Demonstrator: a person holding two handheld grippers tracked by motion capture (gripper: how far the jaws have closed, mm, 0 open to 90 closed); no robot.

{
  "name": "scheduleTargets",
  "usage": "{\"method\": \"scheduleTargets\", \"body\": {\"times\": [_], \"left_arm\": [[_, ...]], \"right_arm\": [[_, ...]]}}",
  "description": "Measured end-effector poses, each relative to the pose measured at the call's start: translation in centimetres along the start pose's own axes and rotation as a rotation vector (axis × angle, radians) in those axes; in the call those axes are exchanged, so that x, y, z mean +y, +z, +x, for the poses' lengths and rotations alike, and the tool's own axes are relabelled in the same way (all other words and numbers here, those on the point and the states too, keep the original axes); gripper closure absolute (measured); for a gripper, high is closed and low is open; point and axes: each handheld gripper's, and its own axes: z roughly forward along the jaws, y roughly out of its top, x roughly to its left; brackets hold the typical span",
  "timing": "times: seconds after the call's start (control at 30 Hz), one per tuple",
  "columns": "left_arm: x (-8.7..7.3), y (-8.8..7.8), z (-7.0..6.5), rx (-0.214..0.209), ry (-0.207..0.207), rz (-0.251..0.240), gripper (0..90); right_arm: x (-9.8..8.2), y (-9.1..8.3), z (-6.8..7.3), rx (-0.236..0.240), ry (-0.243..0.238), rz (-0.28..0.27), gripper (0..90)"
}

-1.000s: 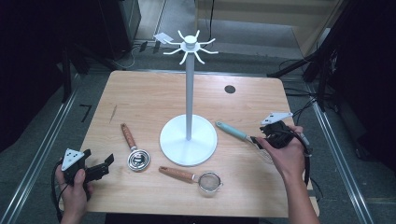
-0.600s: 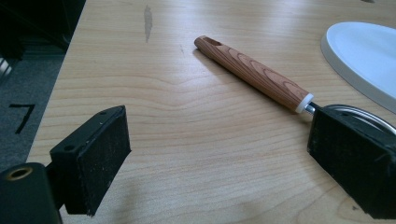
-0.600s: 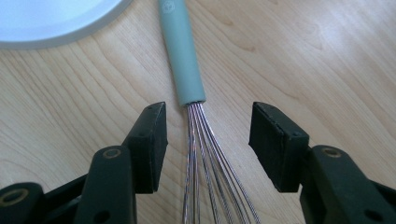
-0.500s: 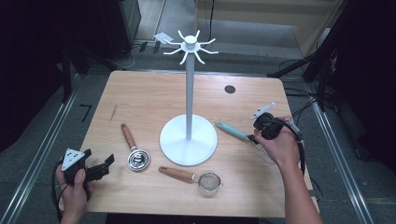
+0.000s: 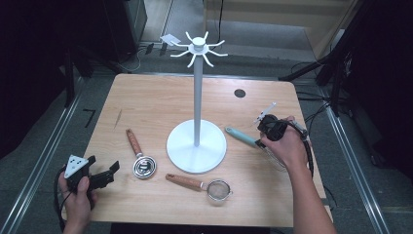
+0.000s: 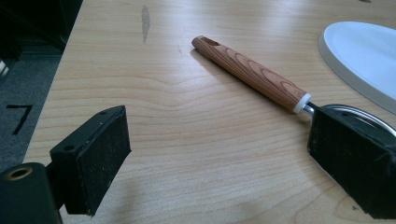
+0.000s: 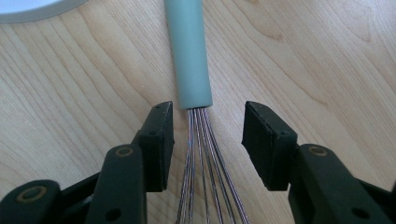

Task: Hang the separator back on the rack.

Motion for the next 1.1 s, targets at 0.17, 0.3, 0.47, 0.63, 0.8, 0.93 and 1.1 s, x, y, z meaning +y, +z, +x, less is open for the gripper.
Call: {"method": "scheduleTargets", "body": {"times": [0.17, 0.3, 0.47, 0.63, 0.8, 0.93, 1.1], "left_arm": [[0.0, 0.0, 0.0, -0.001, 0.004, 0.003, 6.1], [0.0, 0.0, 0.0, -0.003, 0.004, 0.001, 6.1], [0.0, 0.0, 0.0, -0.005, 0.006, 0.002, 6.1], [0.0, 0.0, 0.0, -0.004, 0.007, 0.003, 6.1], [0.0, 0.0, 0.0, -0.006, 0.006, 0.004, 6.1], [0.0, 0.0, 0.0, -0.010, 0.007, 0.006, 6.6], [0.0, 0.0, 0.0, -0.009, 0.007, 0.005, 6.6]], "right_arm": [[0.4, 0.0, -0.2, 0.008, -0.012, 0.009, 57.3], [1.0, 0.2, 0.1, 0.030, -0.024, 0.027, 60.6], [1.9, 1.2, 0.5, 0.027, -0.047, 0.064, 62.4], [2.3, 2.0, 0.5, 0.014, -0.057, 0.085, 65.3], [2.9, 2.9, 0.2, 0.028, -0.071, 0.113, 66.9], [3.4, 3.7, 0.0, 0.046, -0.070, 0.137, 68.0], [3.6, 4.6, 0.0, 0.055, -0.054, 0.193, 69.2]]}}
